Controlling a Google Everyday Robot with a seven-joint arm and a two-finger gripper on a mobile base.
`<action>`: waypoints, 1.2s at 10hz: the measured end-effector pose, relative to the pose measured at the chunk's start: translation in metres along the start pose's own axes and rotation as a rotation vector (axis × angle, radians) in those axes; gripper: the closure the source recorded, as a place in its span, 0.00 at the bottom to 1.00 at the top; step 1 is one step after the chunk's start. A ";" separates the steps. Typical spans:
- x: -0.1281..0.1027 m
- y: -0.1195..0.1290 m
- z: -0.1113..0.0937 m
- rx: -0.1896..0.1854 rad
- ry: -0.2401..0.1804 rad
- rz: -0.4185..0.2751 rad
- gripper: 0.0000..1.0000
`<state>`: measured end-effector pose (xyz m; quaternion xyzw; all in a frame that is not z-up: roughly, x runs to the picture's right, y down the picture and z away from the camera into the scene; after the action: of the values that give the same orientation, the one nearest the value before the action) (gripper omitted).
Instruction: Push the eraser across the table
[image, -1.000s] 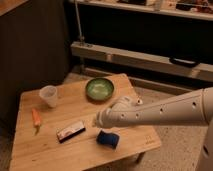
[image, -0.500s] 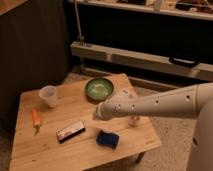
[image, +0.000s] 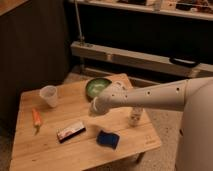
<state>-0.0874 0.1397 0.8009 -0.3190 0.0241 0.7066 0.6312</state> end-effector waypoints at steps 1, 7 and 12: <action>0.001 0.001 0.014 -0.003 0.014 -0.004 1.00; 0.007 0.019 0.056 0.008 0.079 -0.042 1.00; 0.013 0.007 0.055 0.066 0.100 -0.039 1.00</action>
<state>-0.1171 0.1738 0.8357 -0.3332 0.0728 0.6763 0.6529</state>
